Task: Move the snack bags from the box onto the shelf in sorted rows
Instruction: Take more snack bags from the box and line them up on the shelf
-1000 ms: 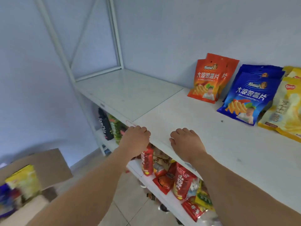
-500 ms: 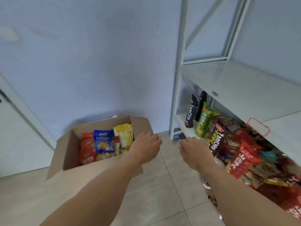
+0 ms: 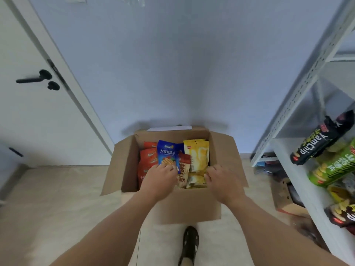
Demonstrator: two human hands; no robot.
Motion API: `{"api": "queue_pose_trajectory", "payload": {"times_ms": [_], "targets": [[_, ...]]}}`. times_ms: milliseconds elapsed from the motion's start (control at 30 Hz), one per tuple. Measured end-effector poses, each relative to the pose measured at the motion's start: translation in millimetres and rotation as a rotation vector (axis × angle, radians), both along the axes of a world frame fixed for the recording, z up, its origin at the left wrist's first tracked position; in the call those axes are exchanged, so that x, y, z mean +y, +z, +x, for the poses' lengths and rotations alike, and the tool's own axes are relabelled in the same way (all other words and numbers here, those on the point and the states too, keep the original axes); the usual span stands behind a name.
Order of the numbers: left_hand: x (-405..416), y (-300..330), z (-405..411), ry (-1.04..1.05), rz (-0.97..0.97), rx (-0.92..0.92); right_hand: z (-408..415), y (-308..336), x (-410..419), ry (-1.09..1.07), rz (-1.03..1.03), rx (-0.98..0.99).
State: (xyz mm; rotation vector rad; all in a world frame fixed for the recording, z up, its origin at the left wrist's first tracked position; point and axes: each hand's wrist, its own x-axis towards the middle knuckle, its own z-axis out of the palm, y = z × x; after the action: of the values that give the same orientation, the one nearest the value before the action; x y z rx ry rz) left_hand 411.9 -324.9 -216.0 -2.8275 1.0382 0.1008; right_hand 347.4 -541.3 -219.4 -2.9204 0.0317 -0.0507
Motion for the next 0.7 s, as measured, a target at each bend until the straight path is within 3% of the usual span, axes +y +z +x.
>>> {"api": "queue_pose_trajectory", "payload": {"times_ms": [133,300,567,700], "targets": [[22,-48,72,0.172,-0.032,0.113,84,-46,13,0.025,0.074,0.097],[41,-120,141,0.563,-0.308,0.243,177,-115,29,-0.01,0.148,0.251],[71,-289,206,1.227,-0.614,0.618,288,-255,67,-0.28,0.466,0.545],[87,-371,222,1.484,-0.67,0.786,328,-319,89,-0.405,0.621,0.645]]}}
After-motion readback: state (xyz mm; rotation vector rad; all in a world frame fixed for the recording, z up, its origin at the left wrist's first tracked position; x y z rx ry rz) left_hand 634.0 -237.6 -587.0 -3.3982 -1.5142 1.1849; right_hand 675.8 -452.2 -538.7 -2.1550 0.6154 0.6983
